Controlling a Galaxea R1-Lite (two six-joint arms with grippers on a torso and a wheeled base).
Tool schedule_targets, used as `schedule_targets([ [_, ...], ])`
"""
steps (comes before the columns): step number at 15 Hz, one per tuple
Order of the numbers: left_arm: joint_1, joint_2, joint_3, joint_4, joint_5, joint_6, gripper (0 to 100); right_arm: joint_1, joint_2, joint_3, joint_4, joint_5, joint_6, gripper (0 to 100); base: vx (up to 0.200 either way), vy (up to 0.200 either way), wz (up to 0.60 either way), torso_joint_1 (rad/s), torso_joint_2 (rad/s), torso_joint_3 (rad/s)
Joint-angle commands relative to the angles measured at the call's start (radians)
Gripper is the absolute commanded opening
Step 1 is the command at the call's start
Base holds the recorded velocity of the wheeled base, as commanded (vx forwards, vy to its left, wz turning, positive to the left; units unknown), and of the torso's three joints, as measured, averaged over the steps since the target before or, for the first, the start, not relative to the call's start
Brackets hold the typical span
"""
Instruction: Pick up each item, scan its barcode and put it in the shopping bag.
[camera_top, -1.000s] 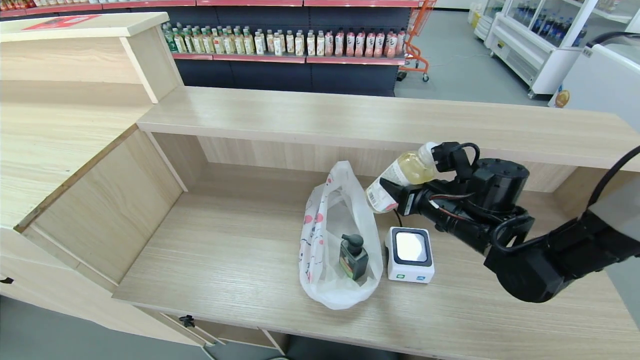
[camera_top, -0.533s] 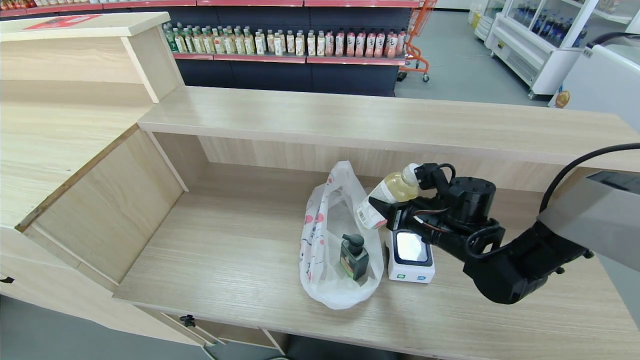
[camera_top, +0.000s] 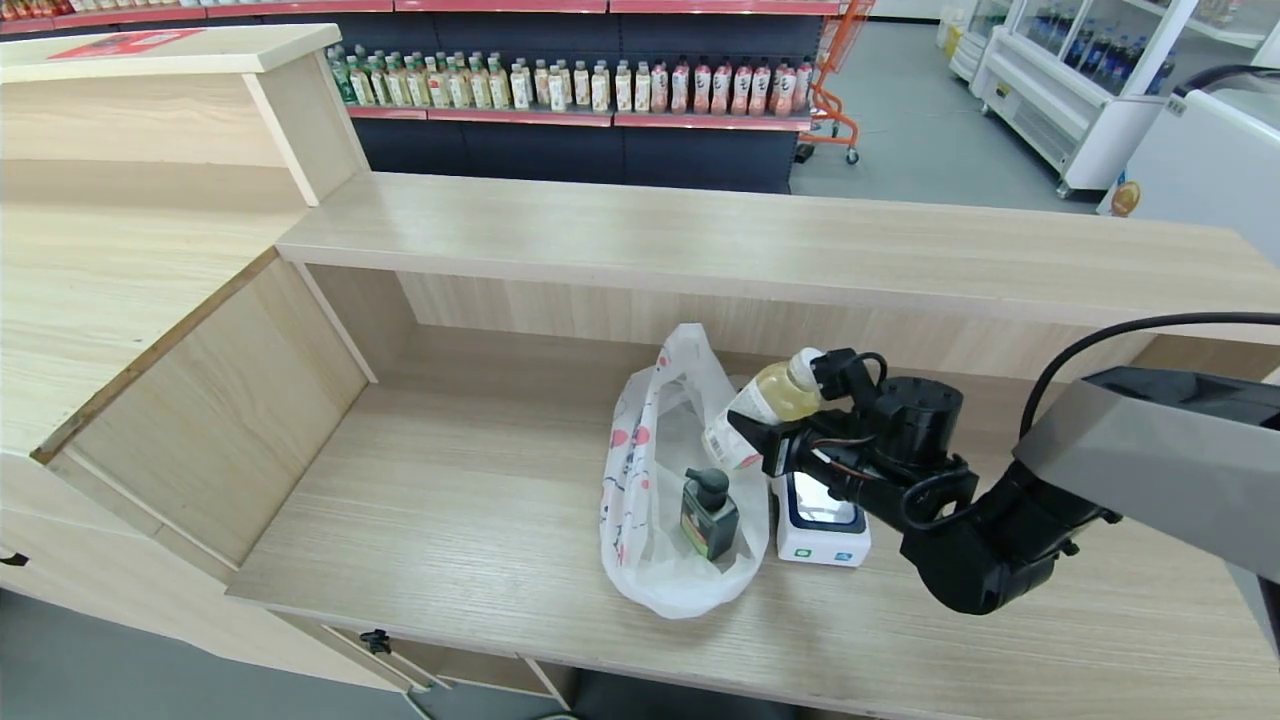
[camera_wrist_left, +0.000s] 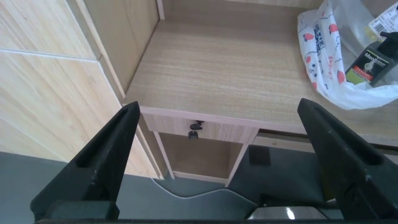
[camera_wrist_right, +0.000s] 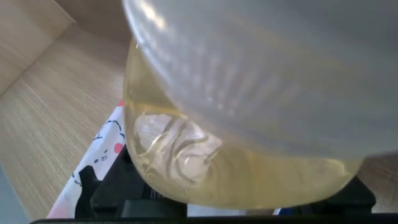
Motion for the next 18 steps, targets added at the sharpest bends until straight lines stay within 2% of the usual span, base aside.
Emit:
schedule_targets([
  [1, 0.001, 0.0, 0.0, -0.001, 0.0, 0.001, 100, 0.006, 0.027, 0.005, -0.005, -0.001, -0.001, 0, 0.0, 0.0, 0.0, 0.0, 0.0, 0.0],
  [4, 0.001, 0.0, 0.0, -0.001, 0.0, 0.0, 100, 0.017, 0.039, -0.007, -0.01, 0.002, 0.006, 0, 0.0, 0.0, 0.0, 0.0, 0.0, 0.0],
  [13, -0.001, 0.0, 0.0, -0.001, 0.001, 0.0, 100, 0.012, 0.118, -0.113, -0.005, 0.097, 0.027, 0, 0.0, 0.0, 0.0, 0.0, 0.0, 0.0],
  [18, 0.001, 0.0, 0.0, -0.001, 0.0, 0.0, 100, 0.003, 0.167, -0.145, -0.011, 0.099, -0.039, 0, 0.0, 0.0, 0.0, 0.0, 0.0, 0.0],
])
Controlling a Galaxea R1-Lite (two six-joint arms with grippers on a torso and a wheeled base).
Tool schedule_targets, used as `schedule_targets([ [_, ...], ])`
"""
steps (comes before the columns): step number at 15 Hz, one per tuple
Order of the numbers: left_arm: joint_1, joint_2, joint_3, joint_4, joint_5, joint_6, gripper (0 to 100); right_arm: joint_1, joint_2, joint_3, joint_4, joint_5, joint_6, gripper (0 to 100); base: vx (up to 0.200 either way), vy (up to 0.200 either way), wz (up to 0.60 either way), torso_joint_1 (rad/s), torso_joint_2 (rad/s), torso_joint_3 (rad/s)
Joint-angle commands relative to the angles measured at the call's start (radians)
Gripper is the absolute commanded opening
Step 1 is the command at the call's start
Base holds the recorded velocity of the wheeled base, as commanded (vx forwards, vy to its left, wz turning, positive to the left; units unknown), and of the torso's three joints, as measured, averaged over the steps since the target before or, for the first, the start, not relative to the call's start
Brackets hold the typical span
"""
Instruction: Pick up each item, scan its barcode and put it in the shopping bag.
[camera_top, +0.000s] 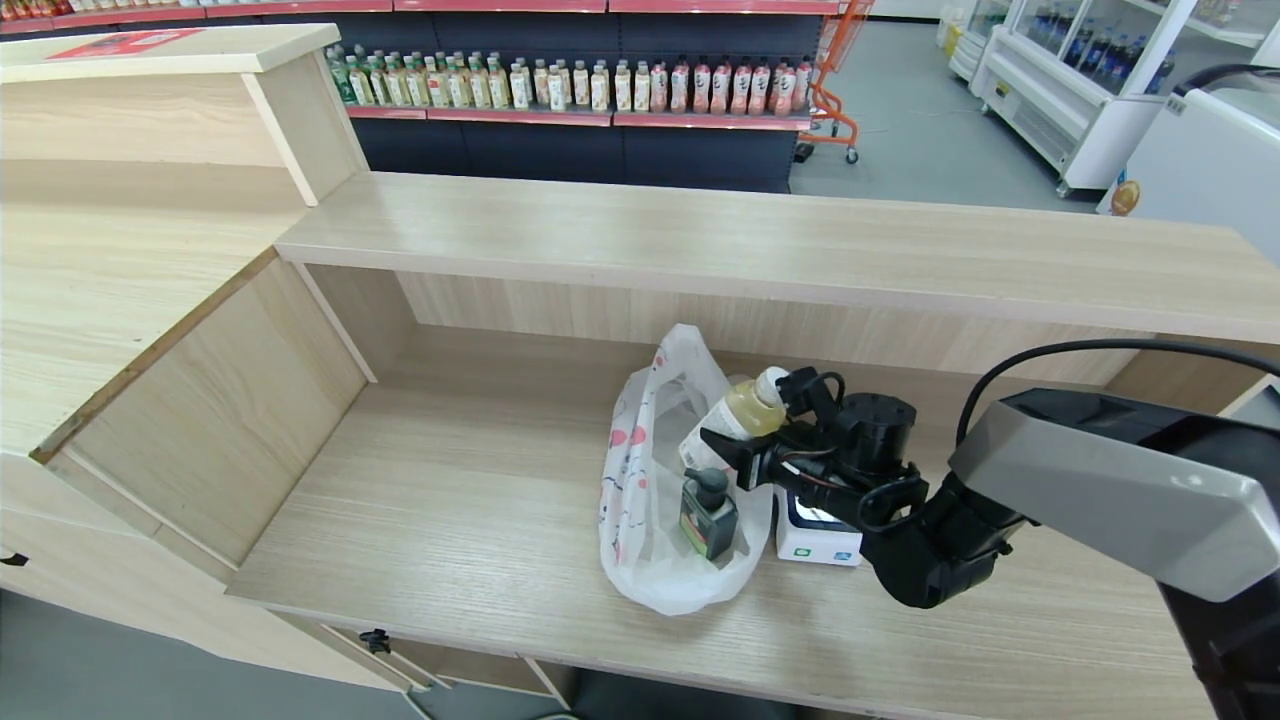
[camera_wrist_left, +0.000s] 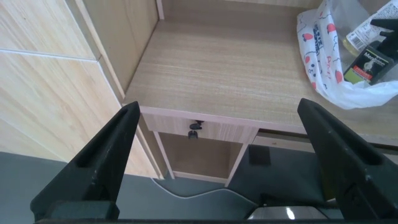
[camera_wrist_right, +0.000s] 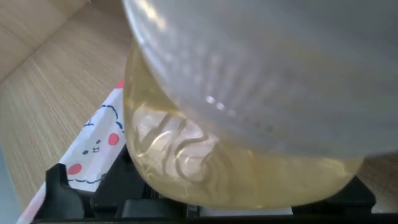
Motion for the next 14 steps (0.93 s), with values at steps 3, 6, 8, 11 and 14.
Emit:
schedule_targets([
  [3, 0.001, 0.0, 0.0, 0.0, 0.0, -0.001, 100, -0.017, 0.036, -0.008, -0.006, 0.014, -0.075, 0, 0.0, 0.0, 0.0, 0.0, 0.0, 0.0],
  [6, -0.001, 0.0, 0.0, 0.0, 0.0, -0.001, 100, -0.017, 0.045, -0.008, -0.018, 0.016, -0.098, 0, 0.0, 0.0, 0.0, 0.0, 0.0, 0.0],
  [8, 0.001, 0.0, 0.0, 0.0, 0.0, -0.001, 100, -0.016, 0.051, -0.02, -0.02, 0.028, -0.1, 0, 0.0, 0.0, 0.0, 0.0, 0.0, 0.0],
  [11, 0.001, 0.0, 0.0, 0.0, 0.0, -0.001, 100, -0.014, 0.053, -0.02, -0.031, 0.033, -0.101, 100, 0.0, 0.0, 0.0, 0.0, 0.0, 0.0],
  [14, 0.001, 0.0, 0.0, 0.0, 0.0, -0.001, 100, -0.024, -0.01, -0.016, -0.031, 0.051, -0.1, 100, 0.0, 0.0, 0.0, 0.0, 0.0, 0.0],
])
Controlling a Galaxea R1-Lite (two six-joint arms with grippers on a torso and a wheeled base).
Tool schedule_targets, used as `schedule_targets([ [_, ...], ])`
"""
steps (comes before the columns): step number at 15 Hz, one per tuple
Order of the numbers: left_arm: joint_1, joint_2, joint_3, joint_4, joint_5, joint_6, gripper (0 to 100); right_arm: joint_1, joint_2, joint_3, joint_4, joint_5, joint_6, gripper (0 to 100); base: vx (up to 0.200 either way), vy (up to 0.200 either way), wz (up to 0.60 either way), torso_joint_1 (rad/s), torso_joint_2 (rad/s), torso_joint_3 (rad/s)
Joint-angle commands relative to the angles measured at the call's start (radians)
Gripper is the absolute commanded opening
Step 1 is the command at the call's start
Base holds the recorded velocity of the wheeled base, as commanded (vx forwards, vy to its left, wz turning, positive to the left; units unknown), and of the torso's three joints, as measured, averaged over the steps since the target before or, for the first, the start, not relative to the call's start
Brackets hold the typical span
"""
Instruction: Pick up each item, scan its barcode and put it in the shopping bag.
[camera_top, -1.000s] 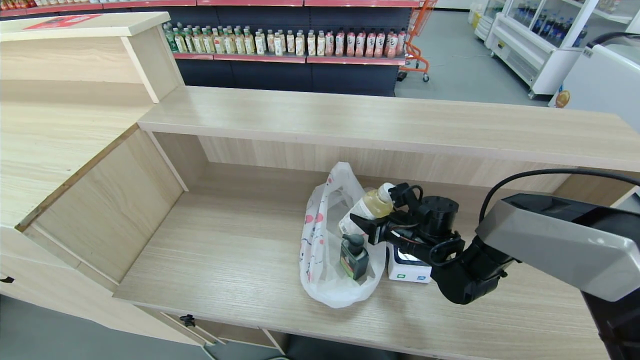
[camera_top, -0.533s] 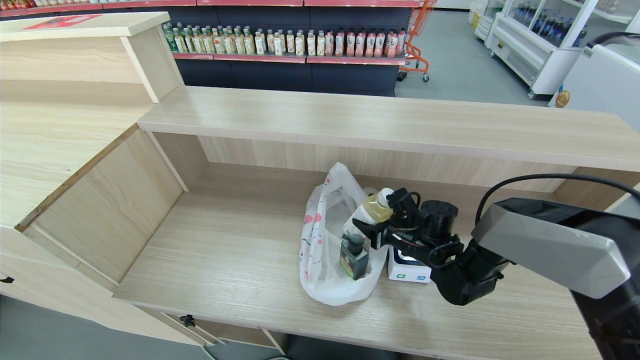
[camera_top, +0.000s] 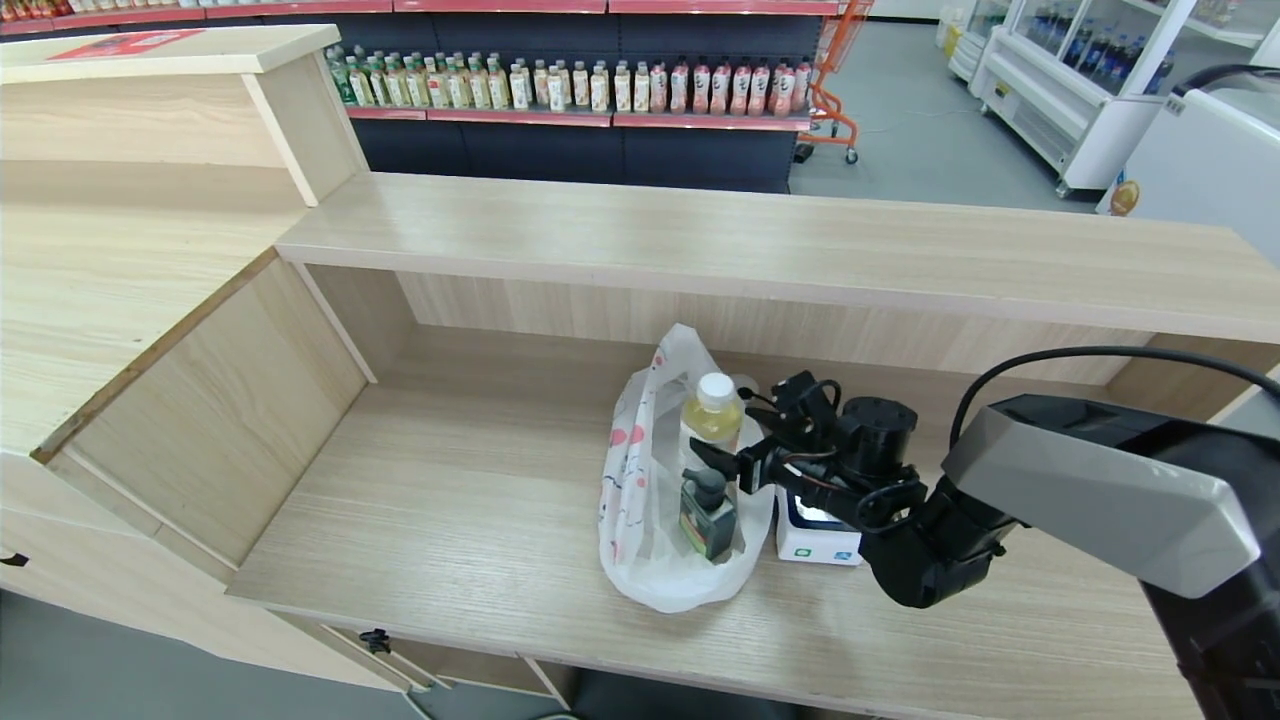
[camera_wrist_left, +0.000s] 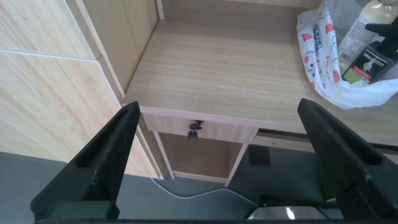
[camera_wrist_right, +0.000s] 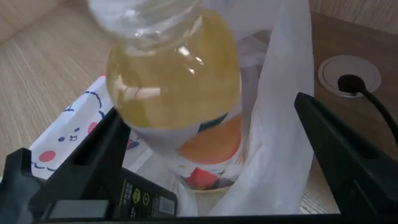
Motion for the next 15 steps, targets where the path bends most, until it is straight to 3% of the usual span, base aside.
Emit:
schedule_targets([
  [1, 0.0, 0.0, 0.0, 0.0, 0.0, -0.001, 100, -0.013, -0.066, 0.008, 0.006, 0.023, 0.0, 100, 0.0, 0.0, 0.0, 0.0, 0.0, 0.0],
  [3, 0.0, 0.0, 0.0, 0.0, 0.0, -0.001, 100, -0.02, -0.2, 0.059, 0.014, 0.052, 0.007, 100, 0.0, 0.0, 0.0, 0.0, 0.0, 0.0],
  [7, 0.0, 0.0, 0.0, 0.0, 0.0, -0.001, 100, -0.066, -0.49, 0.289, 0.034, 0.111, 0.011, 100, 0.0, 0.0, 0.0, 0.0, 0.0, 0.0],
  [15, -0.001, 0.0, 0.0, 0.0, 0.0, -0.001, 100, -0.257, -1.28, 0.752, 0.505, 0.023, -0.067, 100, 0.0, 0.0, 0.0, 0.0, 0.0, 0.0],
])
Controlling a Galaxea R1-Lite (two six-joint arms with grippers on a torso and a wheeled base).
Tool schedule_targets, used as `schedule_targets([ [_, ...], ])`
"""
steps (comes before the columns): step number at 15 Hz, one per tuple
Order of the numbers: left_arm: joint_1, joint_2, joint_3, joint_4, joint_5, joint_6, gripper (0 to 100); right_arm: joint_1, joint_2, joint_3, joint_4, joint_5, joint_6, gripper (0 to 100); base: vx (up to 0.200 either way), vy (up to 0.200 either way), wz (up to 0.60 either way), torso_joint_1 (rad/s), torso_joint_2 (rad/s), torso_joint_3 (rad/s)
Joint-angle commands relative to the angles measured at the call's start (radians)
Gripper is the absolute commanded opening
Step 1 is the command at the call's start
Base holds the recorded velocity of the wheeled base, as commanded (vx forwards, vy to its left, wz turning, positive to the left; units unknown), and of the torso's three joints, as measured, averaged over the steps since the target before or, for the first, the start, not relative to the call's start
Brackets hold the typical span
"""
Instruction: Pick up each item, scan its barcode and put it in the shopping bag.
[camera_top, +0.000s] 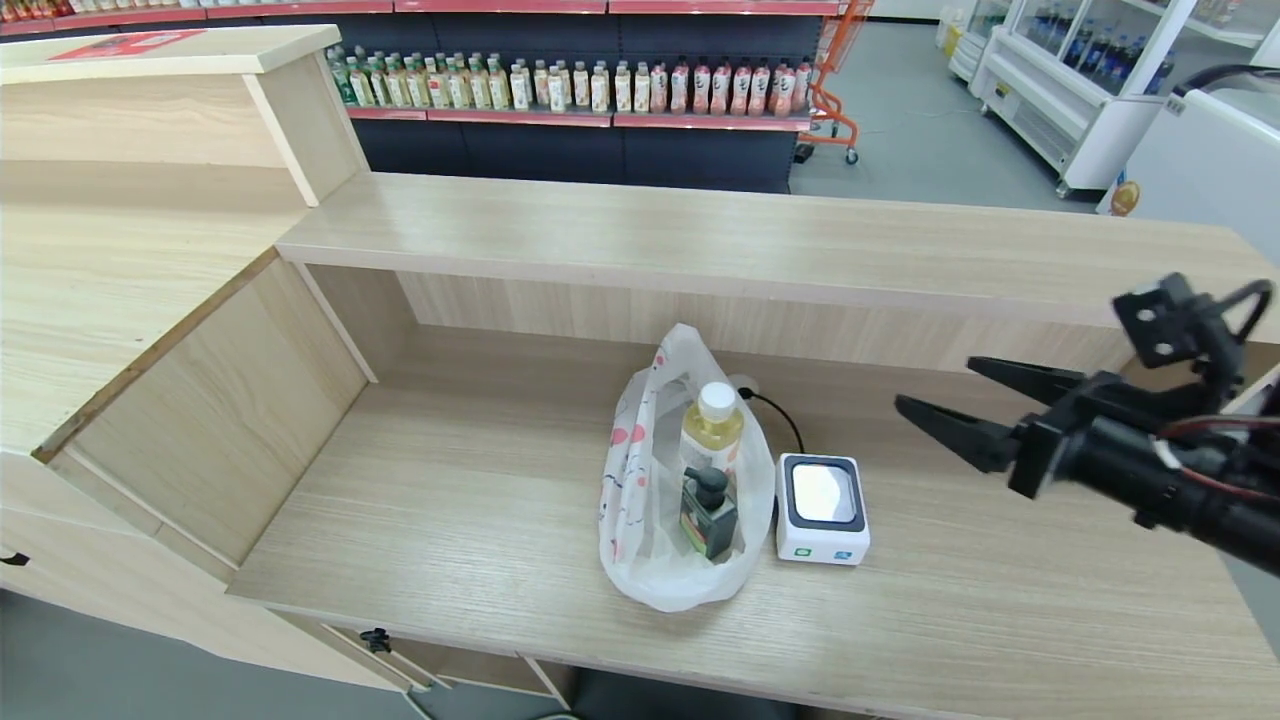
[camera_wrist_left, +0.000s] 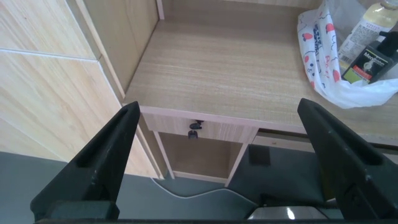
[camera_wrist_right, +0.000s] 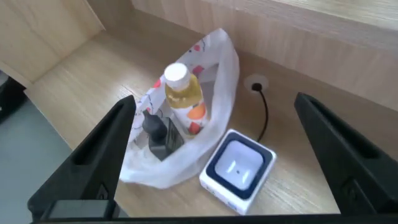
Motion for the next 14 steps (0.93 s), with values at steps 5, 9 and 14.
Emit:
schedule_targets([
  [5, -0.001, 0.0, 0.0, 0.0, 0.0, 0.0, 100, -0.127, -0.702, 0.363, 0.38, -0.164, -0.041, 100, 0.0, 0.0, 0.0, 0.0, 0.0, 0.0],
  [9, 0.0, 0.0, 0.0, 0.0, 0.0, 0.001, 100, -0.181, -1.023, 0.457, 0.533, -0.194, -0.041, 100, 0.0, 0.0, 0.0, 0.0, 0.0, 0.0],
  [14, 0.0, 0.0, 0.0, 0.0, 0.0, 0.0, 100, -0.213, -1.256, 0.457, 0.749, -0.192, -0.043, 100, 0.0, 0.0, 0.0, 0.0, 0.0, 0.0],
])
